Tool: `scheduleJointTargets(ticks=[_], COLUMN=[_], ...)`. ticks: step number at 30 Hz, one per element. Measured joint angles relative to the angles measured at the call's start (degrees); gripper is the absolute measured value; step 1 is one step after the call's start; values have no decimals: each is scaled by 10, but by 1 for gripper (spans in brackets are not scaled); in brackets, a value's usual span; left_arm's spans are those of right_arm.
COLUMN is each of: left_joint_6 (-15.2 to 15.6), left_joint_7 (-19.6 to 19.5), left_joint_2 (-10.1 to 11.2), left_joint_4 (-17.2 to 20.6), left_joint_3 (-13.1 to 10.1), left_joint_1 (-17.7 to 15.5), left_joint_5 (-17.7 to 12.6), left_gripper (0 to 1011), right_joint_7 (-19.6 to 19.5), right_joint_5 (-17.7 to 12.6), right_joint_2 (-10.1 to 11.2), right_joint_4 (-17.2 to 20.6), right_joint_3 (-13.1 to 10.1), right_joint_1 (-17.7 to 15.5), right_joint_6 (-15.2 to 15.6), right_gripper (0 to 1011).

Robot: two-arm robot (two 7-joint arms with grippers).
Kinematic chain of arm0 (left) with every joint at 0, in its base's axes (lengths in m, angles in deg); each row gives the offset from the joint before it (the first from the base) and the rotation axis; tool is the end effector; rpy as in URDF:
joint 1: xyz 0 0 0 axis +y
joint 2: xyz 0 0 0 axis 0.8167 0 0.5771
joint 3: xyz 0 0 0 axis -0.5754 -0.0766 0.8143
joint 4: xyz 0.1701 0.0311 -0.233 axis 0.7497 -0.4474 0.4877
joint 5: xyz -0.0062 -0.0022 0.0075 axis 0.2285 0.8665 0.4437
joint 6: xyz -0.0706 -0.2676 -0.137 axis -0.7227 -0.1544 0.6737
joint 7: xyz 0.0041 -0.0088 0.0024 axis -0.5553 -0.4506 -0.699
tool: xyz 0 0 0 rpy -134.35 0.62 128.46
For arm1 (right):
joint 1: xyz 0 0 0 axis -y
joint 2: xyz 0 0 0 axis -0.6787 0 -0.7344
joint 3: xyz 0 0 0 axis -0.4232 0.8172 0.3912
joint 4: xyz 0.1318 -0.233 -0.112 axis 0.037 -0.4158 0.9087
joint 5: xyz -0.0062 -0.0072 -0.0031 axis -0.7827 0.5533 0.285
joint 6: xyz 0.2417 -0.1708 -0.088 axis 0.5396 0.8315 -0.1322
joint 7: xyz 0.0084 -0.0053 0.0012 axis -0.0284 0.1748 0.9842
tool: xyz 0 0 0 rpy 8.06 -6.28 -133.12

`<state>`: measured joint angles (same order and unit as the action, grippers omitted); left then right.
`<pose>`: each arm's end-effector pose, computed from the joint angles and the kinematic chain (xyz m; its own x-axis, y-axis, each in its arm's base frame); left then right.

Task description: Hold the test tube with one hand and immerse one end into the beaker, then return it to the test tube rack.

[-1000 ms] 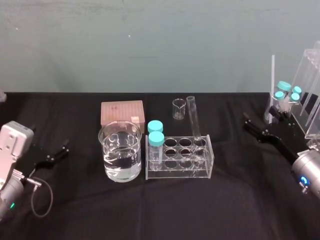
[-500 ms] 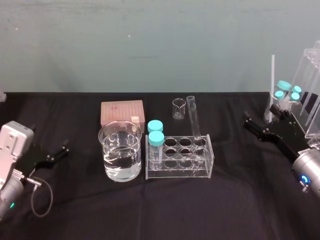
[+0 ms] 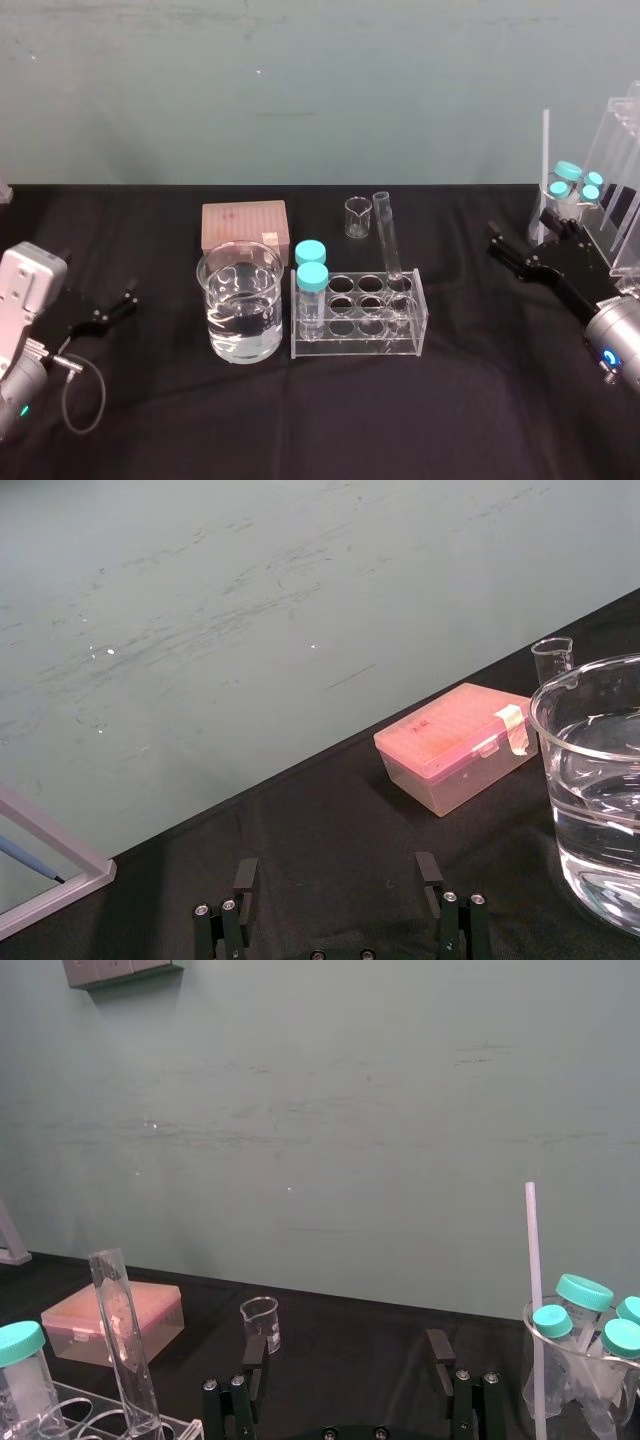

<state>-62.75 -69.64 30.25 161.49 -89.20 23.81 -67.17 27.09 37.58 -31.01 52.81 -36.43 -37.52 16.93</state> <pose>0.3581 0.0827 -0.3022 0.2922 0.8802 0.3739 -0.9553 0.2873 0.0702 0.3725 -0.1070 -0.2851 0.3286 -0.9445 -0.0036 0.9425 0.3276 0.0665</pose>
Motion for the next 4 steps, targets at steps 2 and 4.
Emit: scheduleJointTargets(ticks=[2, 4], left_joint_6=[0, 0], left_joint_7=[0, 0], left_joint_2=[0, 0], left_joint_4=[0, 0], left_joint_3=[0, 0], left_joint_1=[0, 0], left_joint_5=[0, 0], left_gripper=[1000, 1000], right_joint_7=[0, 0], right_joint_5=[0, 0], right_joint_2=[0, 0], right_joint_4=[0, 0], right_joint_3=[0, 0], right_joint_1=[0, 0], right_joint_6=[0, 0], right_gripper=[1003, 1002])
